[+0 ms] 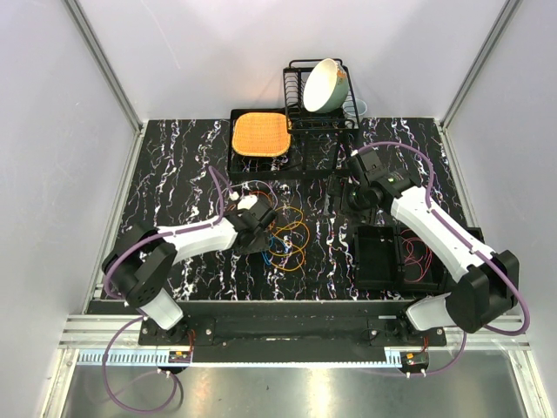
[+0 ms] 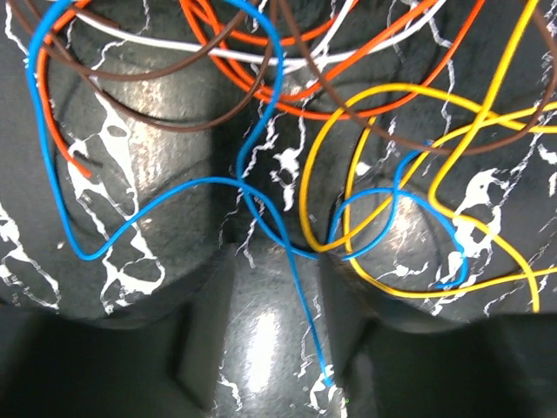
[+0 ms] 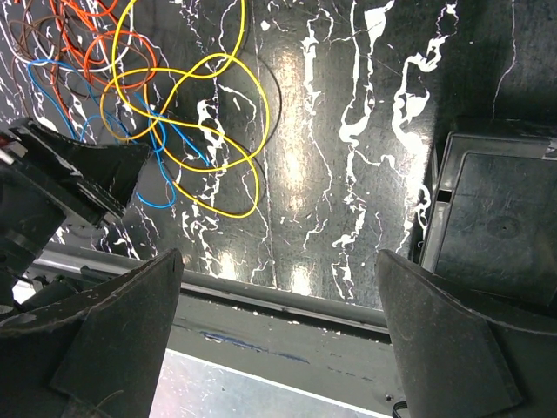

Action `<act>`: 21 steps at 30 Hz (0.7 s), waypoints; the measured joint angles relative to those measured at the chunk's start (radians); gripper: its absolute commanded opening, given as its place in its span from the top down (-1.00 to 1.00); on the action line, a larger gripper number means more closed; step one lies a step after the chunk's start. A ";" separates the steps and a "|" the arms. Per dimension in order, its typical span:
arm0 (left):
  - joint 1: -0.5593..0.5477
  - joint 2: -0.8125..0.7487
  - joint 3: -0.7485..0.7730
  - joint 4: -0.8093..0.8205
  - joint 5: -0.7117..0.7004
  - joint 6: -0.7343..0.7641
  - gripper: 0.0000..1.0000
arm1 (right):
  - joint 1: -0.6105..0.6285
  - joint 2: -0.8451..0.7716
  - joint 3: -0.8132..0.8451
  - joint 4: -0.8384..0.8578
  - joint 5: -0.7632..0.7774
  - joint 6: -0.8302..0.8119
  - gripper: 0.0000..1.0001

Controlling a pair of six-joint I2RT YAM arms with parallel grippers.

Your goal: Untangle the cables

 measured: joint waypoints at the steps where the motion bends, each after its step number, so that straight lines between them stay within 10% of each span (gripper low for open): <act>1: 0.000 0.003 0.000 0.006 -0.001 -0.004 0.31 | 0.000 0.000 -0.001 0.001 -0.003 -0.001 -0.95; 7: 0.000 0.015 0.000 0.040 -0.005 -0.027 1.00 | 0.000 -0.002 -0.003 0.011 -0.014 -0.006 -0.95; 21: -0.002 -0.065 0.044 -0.110 -0.013 0.038 1.00 | 0.000 -0.006 -0.007 0.018 -0.023 -0.015 -0.97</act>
